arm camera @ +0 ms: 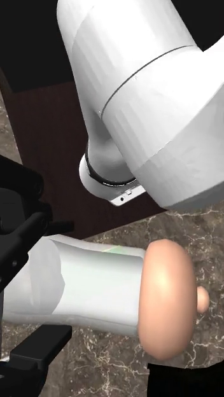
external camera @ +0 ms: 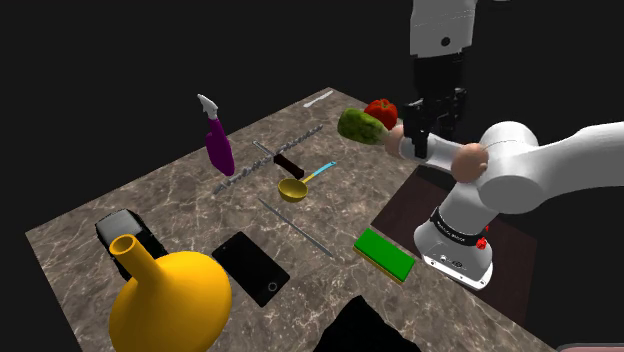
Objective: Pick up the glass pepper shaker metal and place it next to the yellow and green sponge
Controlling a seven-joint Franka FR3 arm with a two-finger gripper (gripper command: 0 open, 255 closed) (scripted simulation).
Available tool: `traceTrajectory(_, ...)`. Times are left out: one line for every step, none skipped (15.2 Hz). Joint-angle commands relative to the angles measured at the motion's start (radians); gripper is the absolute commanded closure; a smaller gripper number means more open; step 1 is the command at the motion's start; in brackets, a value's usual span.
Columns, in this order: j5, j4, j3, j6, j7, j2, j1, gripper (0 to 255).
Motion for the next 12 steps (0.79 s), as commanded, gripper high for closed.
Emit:
traceTrajectory(0.058,-0.013,0.045,-0.011,0.049,-0.037,0.020,255)
traceTrajectory(0.088,-0.018,0.068,-0.017,0.073,-0.054,0.030,255)
traceTrajectory(0.117,-0.021,0.091,-0.022,0.098,-0.069,0.040,255)
traceTrajectory(0.148,-0.023,0.114,-0.026,0.122,-0.084,0.049,255)
traceTrajectory(0.178,-0.024,0.138,-0.030,0.147,-0.097,0.059,255)
traceTrajectory(0.209,-0.024,0.163,-0.032,0.172,-0.109,0.069,255)
traceTrajectory(0.240,-0.023,0.187,-0.035,0.197,-0.120,0.078,255)
traceTrajectory(0.272,-0.020,0.212,-0.036,0.222,-0.129,0.086,255)
traceTrajectory(0.303,-0.016,0.237,-0.037,0.247,-0.138,0.095,255)
traceTrajectory(0.334,-0.011,0.263,-0.038,0.271,-0.145,0.102,255)
traceTrajectory(0.365,-0.005,0.288,-0.037,0.297,-0.150,0.110,255)
traceTrajectory(0.396,0.002,0.313,-0.035,0.321,-0.154,0.117,255)
